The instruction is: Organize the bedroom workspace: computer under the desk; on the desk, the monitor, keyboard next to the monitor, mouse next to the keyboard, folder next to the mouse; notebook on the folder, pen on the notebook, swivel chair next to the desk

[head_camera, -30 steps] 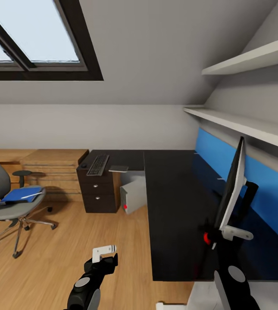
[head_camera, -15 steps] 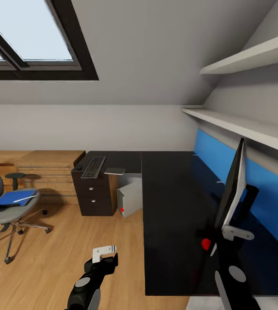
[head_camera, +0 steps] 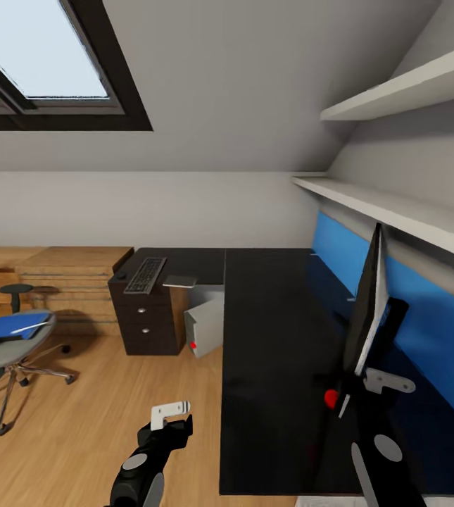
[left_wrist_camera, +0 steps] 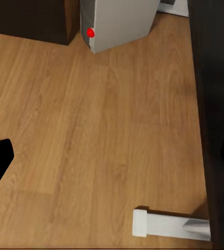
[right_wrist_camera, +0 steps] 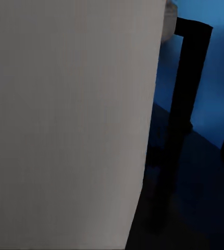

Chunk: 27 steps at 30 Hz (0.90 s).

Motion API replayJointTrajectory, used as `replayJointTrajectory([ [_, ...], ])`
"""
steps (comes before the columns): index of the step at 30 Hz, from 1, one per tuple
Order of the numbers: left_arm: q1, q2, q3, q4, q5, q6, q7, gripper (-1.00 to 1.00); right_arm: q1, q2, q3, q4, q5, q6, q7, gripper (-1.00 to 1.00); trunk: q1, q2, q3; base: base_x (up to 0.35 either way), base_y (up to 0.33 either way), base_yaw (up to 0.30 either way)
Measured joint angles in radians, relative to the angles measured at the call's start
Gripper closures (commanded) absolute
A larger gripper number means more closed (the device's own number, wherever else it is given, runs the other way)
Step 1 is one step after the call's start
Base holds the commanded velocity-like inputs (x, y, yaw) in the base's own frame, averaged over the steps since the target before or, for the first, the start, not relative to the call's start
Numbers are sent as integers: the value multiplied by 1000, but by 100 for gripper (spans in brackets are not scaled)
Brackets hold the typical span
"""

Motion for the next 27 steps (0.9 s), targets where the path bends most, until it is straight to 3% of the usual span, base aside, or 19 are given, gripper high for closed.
replayJointTrajectory([
  [14, 0, 0, 0, 0, 1, 1, 1, -100, 0, 0, 0, 0, 1, 0, 0, -100, 0, 0, 0, -253, -196, 0],
  [27, 0, 2, 1, -2, 1, 1, 0, -100, 0, 0, 0, 0, 1, 0, 0, -100, 0, 0, 0, -15, -31, 0],
])
